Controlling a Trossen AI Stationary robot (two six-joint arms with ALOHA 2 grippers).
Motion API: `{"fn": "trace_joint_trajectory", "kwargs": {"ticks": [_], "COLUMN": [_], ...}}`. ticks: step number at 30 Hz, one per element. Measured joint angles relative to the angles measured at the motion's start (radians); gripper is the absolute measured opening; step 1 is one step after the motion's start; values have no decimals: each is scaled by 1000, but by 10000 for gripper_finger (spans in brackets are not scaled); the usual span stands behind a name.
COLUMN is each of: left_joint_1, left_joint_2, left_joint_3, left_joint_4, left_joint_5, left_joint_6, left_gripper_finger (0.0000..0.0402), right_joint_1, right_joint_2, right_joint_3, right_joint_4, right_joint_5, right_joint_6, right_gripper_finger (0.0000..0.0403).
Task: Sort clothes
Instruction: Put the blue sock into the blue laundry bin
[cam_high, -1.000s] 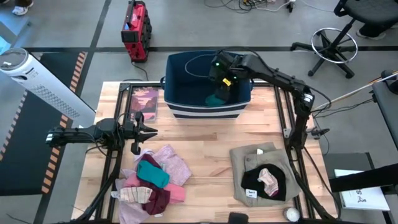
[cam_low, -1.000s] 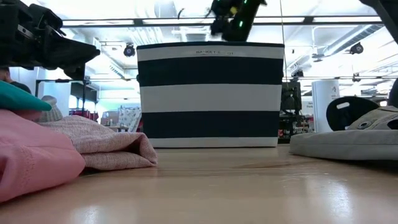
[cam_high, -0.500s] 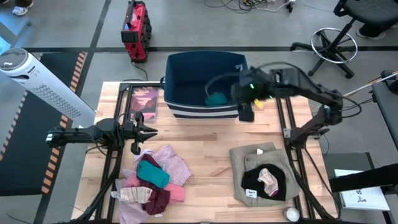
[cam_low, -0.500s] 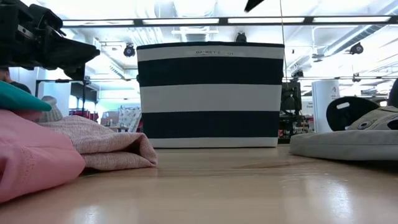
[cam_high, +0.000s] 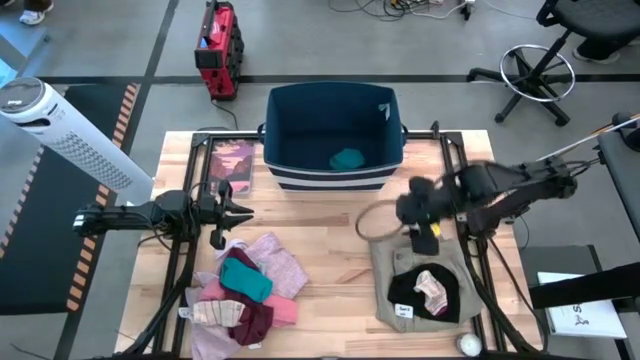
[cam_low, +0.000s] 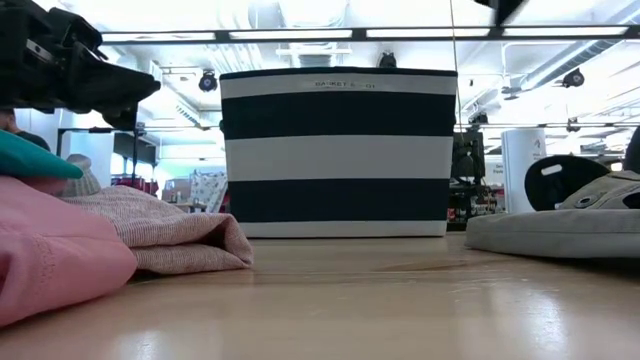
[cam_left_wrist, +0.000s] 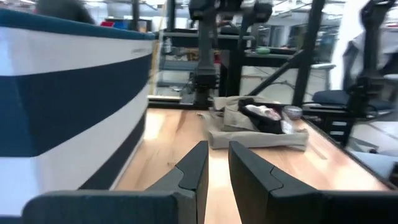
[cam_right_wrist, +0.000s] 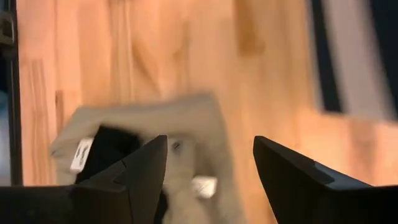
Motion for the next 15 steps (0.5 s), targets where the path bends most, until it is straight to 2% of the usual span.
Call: {"fn": "trace_joint_trajectory", "kwargs": {"ticks": [6,15], "left_joint_1": [0,-11], "left_joint_2": [35,173], "left_joint_3": [0,0], "left_joint_4": [94,128], "left_joint_5": [187,248], "left_joint_6": [0,-44], "left_gripper_finger": [50,50], "right_joint_1": [125,186], "right_joint_2": [-24,-18], "right_joint_3": [-169,-304], "right_joint_4": [149,308], "right_joint_5": [1,-17], "right_joint_6": [108,154], "right_gripper_finger": [235,227]}}
